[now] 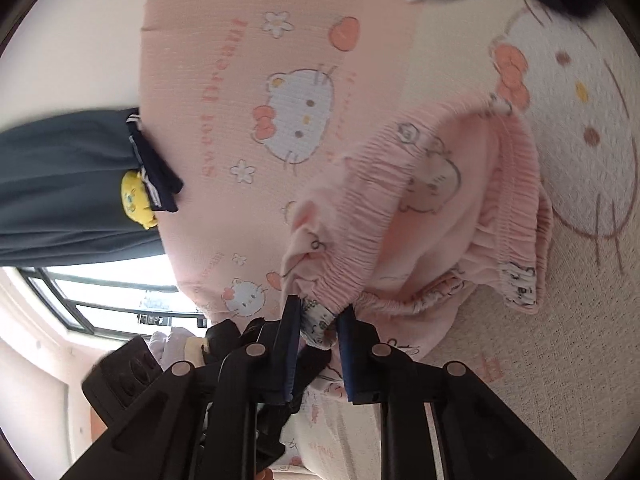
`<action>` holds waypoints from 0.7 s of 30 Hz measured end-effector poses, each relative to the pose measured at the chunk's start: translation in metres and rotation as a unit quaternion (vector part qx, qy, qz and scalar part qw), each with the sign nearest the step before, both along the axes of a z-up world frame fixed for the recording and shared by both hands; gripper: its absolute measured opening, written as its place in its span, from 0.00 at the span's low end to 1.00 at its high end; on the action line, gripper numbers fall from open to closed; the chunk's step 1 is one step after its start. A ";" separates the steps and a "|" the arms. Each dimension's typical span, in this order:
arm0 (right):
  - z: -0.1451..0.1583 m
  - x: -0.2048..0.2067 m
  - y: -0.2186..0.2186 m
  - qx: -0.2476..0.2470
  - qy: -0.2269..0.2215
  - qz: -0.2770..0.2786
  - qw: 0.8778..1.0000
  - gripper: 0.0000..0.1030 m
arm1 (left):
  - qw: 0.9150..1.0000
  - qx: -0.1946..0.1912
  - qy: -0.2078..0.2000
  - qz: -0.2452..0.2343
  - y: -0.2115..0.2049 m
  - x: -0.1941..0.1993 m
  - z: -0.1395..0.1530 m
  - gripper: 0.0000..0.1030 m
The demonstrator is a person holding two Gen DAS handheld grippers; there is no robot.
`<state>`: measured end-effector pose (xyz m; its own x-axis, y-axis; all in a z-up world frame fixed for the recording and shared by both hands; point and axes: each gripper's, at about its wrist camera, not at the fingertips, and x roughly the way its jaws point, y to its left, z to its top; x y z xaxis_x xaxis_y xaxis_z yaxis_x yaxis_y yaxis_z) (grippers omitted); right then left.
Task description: Fold clothes
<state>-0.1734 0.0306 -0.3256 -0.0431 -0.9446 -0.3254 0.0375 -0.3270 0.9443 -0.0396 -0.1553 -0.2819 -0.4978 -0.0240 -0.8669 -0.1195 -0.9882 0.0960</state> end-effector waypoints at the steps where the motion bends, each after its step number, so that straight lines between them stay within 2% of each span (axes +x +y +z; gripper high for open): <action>1: 0.002 0.000 0.004 -0.004 0.002 -0.002 1.000 0.16 | 1.000 -0.015 0.010 -0.004 0.003 0.004 0.003 0.44; 4: 0.011 -0.003 0.014 -0.006 0.009 -0.013 1.000 0.16 | 0.997 -0.057 0.044 -0.024 0.014 0.017 0.013 0.44; 7: 0.018 -0.004 0.024 -0.010 0.019 -0.019 1.000 0.16 | 0.991 -0.092 0.078 -0.065 0.032 0.028 0.021 0.44; 11: 0.031 -0.004 0.033 -0.029 0.037 -0.022 0.999 0.16 | 0.972 -0.153 0.114 -0.137 0.068 0.038 0.019 0.44; 13: 0.035 -0.003 0.035 -0.015 0.049 -0.018 0.999 0.16 | 0.962 -0.180 0.118 -0.167 0.082 0.040 0.011 0.44; 15: 0.034 -0.004 0.035 0.025 0.053 -0.012 0.998 0.16 | 0.957 -0.196 0.110 -0.185 0.089 0.039 0.001 0.44; 18: 0.026 -0.005 0.040 0.042 0.033 -0.014 0.998 0.16 | 0.953 -0.208 0.098 -0.197 0.091 0.040 -0.011 0.44; 21: 0.017 -0.006 0.046 0.045 0.006 -0.015 0.999 0.17 | 0.944 -0.237 0.096 -0.207 0.091 0.048 -0.021 0.44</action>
